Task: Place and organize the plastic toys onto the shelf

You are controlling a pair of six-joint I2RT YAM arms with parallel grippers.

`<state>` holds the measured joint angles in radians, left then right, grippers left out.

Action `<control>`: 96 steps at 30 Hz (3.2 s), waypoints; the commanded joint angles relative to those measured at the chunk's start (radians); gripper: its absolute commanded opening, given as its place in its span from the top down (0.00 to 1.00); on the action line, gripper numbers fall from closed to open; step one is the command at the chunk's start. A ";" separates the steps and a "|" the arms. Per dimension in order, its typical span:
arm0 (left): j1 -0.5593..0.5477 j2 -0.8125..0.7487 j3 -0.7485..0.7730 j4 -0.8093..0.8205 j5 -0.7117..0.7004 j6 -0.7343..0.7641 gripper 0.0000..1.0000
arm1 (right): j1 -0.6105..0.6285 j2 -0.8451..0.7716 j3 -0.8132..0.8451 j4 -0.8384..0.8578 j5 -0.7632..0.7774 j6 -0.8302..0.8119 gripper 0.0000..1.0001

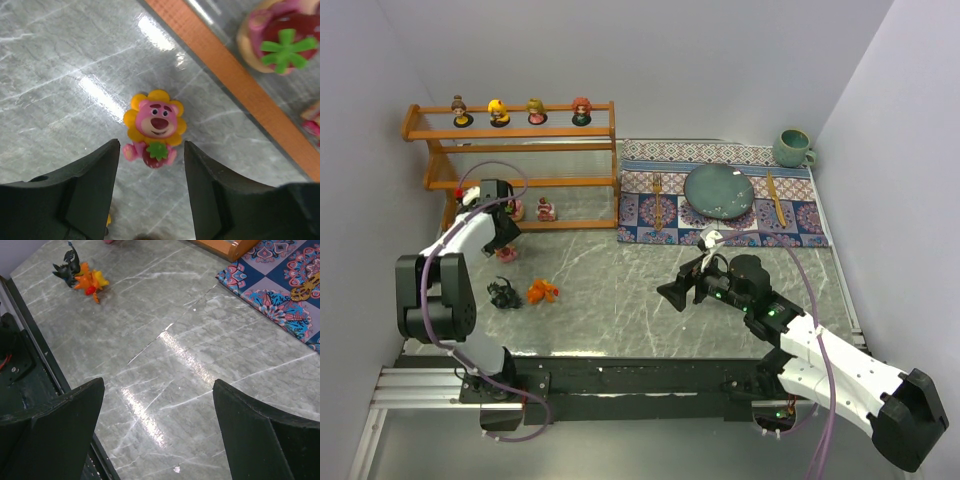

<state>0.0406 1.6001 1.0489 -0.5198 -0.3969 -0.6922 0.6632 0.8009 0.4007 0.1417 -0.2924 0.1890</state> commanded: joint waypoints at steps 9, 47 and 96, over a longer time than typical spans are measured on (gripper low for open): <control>0.019 0.021 -0.050 0.021 0.055 -0.020 0.50 | -0.004 -0.003 0.001 0.039 0.012 -0.011 0.04; -0.378 -0.407 -0.267 0.330 0.204 -0.092 0.70 | -0.002 0.113 0.069 0.196 -0.102 0.122 0.04; -0.254 -0.003 -0.016 -0.008 0.211 -0.102 0.59 | -0.001 0.018 -0.030 0.098 -0.010 0.096 0.04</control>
<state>-0.2119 1.6333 1.0485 -0.5331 -0.1883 -0.7517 0.6632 0.8330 0.3714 0.2226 -0.3138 0.3012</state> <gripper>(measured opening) 0.426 0.963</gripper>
